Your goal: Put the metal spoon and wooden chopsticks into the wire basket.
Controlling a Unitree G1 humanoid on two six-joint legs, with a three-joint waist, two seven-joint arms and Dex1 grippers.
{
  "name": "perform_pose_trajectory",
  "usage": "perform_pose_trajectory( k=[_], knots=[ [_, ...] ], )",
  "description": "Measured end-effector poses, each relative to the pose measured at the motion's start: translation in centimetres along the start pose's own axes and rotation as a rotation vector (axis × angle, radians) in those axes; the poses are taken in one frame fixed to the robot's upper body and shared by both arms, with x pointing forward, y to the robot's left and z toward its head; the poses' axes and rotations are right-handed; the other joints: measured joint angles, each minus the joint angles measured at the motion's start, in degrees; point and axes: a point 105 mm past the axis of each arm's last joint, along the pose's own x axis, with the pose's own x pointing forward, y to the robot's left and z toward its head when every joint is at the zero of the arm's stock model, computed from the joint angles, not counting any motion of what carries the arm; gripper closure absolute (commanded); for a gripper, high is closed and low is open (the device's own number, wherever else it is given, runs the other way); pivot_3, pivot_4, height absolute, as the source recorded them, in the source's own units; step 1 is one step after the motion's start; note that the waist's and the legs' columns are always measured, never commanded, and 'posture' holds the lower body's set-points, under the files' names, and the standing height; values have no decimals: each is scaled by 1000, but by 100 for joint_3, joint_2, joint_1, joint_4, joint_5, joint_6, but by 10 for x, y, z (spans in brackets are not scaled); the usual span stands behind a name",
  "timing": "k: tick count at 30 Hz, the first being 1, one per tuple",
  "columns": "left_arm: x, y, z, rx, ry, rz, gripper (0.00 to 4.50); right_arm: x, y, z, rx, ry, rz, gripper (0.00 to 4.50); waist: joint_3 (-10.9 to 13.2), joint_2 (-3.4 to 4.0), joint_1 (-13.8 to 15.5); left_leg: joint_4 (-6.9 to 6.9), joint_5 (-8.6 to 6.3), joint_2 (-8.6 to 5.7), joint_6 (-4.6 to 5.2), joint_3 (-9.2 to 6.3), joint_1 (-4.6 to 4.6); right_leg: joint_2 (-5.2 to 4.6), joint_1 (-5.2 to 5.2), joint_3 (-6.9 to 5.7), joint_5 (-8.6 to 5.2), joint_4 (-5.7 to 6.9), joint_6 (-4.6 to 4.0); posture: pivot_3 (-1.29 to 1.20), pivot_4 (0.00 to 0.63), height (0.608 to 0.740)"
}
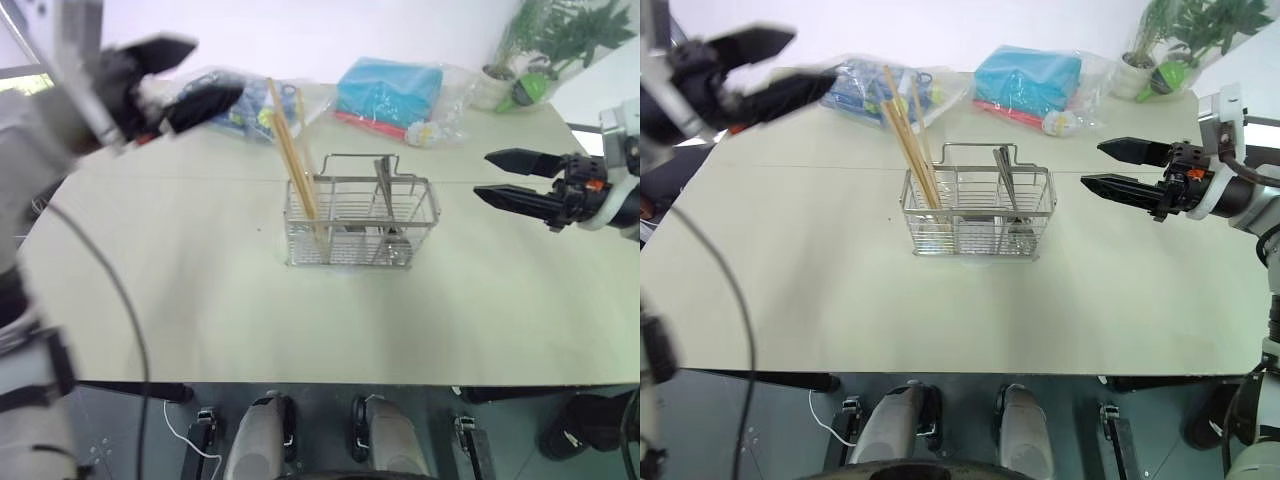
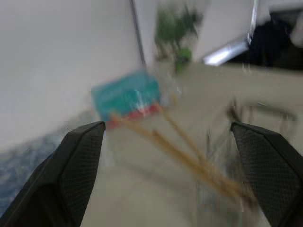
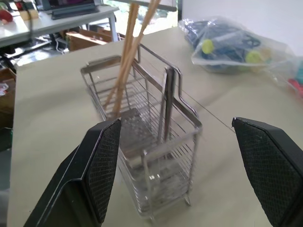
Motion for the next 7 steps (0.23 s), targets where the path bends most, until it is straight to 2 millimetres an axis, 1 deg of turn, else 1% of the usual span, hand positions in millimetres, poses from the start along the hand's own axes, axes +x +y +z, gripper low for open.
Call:
perform_pose_trajectory(
  k=[1, 3, 5, 7],
  knots=[
    [-6, 1, -10, -4, 51, -25, 56, -3, -3, -3, -4, 13, -9, 662, 1, 1, 15, -2, 0, 1, 1, -1, -1, 0, -3, 0, -2, 0, -3, 0, 150, 715],
    [-18, 4, -24, 23, 128, -57, 56, -3, -5, -6, -17, 33, -1, 662, 1, 2, 27, -4, -17, 3, -3, -3, -4, -3, -15, 0, -9, -5, -15, 0, 150, 715],
    [-28, 6, -36, 38, 197, -81, 56, -4, -9, -9, -17, 46, -4, 662, 3, 5, 26, -9, -19, 2, -4, -1, -7, -9, -38, 1, -10, -7, -18, 0, 150, 715],
    [-33, 7, -44, 45, 225, -95, 56, -5, -11, -9, -21, 48, -9, 662, 5, 7, 29, -16, -18, 1, -5, 0, -12, -11, -43, 2, -10, -7, -19, 0, 150, 715]
  ],
)
